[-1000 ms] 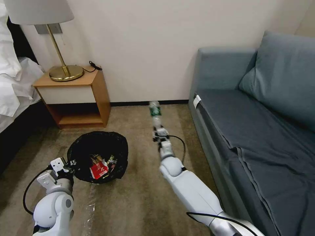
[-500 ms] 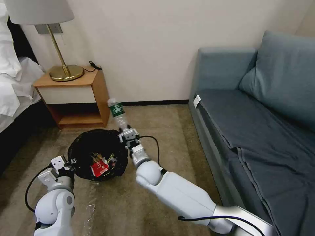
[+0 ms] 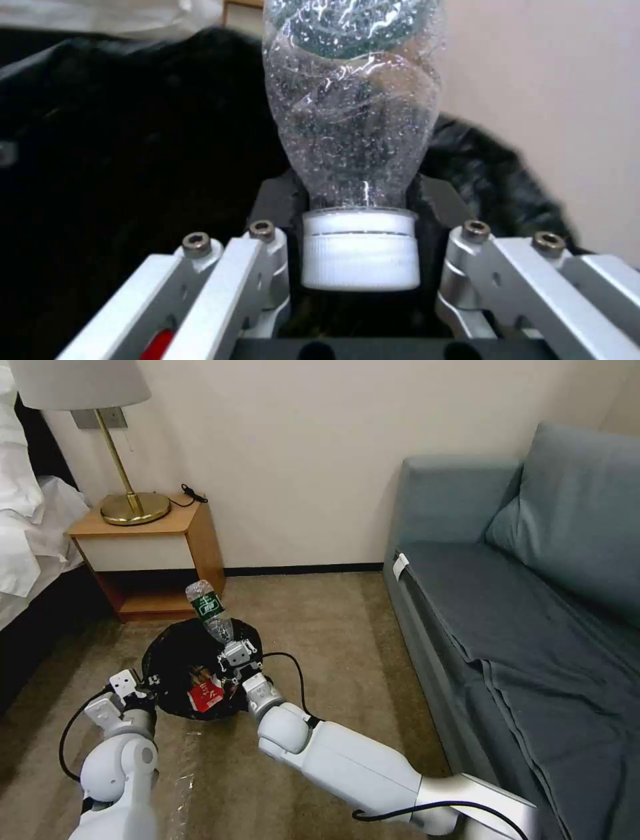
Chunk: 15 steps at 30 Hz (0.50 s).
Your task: Pick up the trash bin, then pick up the garbage on the floor and place it into the trash bin.
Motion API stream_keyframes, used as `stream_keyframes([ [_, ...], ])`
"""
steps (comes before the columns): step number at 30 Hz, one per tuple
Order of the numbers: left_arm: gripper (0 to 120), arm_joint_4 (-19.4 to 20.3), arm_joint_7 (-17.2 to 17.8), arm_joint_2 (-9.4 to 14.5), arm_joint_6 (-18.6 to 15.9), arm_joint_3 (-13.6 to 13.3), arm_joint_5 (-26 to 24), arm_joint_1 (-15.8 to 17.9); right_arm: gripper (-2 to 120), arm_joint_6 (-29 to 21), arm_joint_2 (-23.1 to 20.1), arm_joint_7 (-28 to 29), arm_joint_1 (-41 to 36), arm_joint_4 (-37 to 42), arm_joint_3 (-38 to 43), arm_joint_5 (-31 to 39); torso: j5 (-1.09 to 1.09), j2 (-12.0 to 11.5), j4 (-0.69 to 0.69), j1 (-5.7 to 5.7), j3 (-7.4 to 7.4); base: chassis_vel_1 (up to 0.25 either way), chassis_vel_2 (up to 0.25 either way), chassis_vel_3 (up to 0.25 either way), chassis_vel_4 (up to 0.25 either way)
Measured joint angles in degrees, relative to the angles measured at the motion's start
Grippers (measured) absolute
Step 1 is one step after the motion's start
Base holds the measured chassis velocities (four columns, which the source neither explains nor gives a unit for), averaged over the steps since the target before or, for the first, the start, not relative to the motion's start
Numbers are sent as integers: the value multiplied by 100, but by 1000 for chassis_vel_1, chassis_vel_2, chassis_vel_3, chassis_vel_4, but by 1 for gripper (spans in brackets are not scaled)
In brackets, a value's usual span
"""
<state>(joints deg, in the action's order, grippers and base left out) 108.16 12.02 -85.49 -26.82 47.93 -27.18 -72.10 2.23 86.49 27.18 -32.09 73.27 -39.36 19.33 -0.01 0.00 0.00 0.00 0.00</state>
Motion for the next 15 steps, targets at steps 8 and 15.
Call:
stream_keyframes([
  [8,3,3,2,-48,-2,-25,45,7,29,82,10,-111,-184,-99,-83,-221,1,0,0,0,0,0,0,0,0],
  [15,3,13,1,-55,5,-18,49,5,41,84,-36,-91,-333,-99,-89,-431,0,0,0,0,0,0,0,0,0],
])
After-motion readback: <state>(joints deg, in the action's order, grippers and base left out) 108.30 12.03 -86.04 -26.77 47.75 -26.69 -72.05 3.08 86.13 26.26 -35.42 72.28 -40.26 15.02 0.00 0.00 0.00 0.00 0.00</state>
